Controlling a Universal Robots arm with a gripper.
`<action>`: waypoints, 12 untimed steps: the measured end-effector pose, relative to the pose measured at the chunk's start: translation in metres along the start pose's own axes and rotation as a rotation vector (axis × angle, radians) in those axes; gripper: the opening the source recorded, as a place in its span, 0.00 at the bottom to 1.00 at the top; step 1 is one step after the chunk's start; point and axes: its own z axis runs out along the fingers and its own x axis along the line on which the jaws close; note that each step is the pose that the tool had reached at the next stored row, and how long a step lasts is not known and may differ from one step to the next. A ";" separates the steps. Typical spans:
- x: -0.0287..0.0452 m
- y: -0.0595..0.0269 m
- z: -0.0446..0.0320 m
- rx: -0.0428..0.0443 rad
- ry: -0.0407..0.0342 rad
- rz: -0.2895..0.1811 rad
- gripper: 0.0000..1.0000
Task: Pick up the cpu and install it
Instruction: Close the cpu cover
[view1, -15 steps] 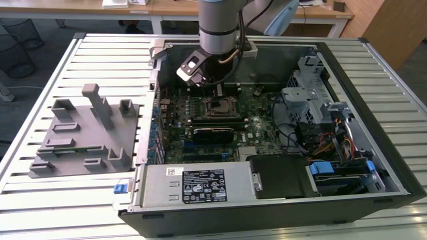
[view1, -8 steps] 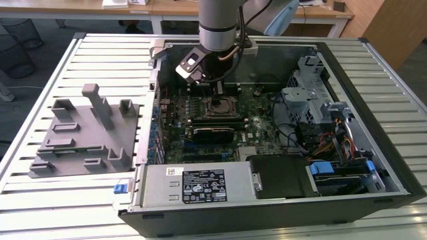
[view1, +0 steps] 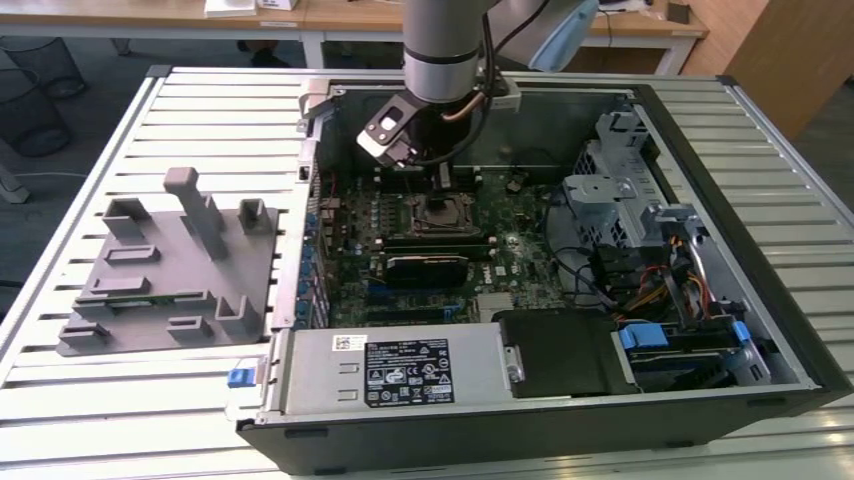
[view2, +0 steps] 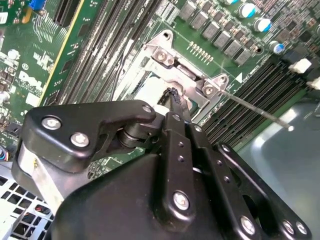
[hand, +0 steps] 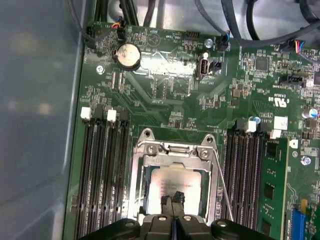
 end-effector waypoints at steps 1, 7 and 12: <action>-0.0001 0.0013 0.0002 0.0000 0.0000 0.000 0.11; -0.0006 0.0080 0.0007 0.0000 0.0000 0.000 0.11; -0.0007 0.0093 0.0001 0.0002 -0.0002 0.000 0.11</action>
